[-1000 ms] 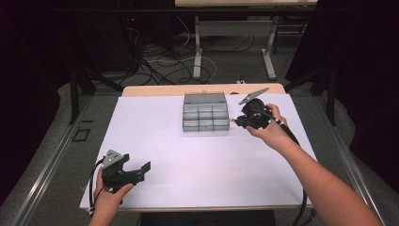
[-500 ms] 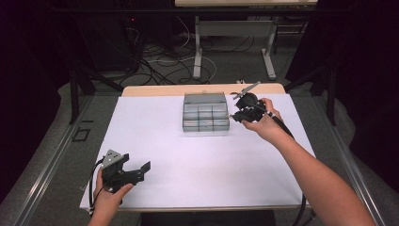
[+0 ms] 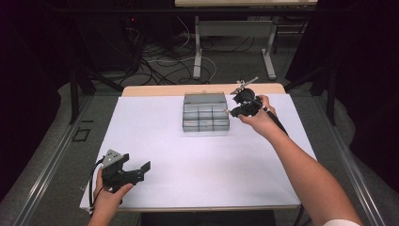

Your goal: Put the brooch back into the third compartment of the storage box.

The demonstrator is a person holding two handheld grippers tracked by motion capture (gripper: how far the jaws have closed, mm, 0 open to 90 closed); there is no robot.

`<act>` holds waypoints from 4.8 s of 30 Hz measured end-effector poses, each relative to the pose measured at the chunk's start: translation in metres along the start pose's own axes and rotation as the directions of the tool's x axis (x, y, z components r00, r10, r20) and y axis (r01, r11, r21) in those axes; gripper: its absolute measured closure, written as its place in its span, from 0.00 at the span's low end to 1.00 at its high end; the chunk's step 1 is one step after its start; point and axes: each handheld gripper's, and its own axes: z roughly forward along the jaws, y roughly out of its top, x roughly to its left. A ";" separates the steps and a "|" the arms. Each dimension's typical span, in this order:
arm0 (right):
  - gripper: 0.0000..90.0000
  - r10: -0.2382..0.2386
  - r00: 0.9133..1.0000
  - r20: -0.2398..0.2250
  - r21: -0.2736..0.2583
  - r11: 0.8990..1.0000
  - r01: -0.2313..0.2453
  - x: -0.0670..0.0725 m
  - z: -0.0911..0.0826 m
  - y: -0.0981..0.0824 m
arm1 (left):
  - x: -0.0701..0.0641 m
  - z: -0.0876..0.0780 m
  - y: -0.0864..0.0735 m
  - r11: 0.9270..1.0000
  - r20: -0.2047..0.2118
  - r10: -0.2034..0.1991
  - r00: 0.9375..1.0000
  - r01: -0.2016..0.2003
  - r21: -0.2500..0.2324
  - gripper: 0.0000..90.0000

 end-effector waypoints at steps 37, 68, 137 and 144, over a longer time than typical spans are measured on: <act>0.90 0.245 0.967 -0.071 -0.027 0.969 -0.247 -0.031 0.049 0.008 | 0.001 0.000 0.000 1.000 0.010 -0.006 1.000 0.006 0.004 0.06; 0.90 0.180 0.983 -0.042 -0.070 0.981 -0.182 -0.036 0.086 0.009 | 0.002 -0.002 -0.001 0.999 -0.004 -0.032 0.999 0.032 -0.011 0.06; 0.78 0.117 0.993 -0.029 -0.085 0.989 -0.120 -0.038 0.111 0.007 | 0.005 -0.024 -0.018 0.998 -0.075 -0.070 0.995 0.069 -0.007 0.07; 0.66 0.136 0.989 -0.055 -0.104 0.985 -0.141 -0.031 0.105 0.009 | 0.006 -0.022 -0.017 0.998 -0.069 -0.070 0.995 0.070 -0.003 0.07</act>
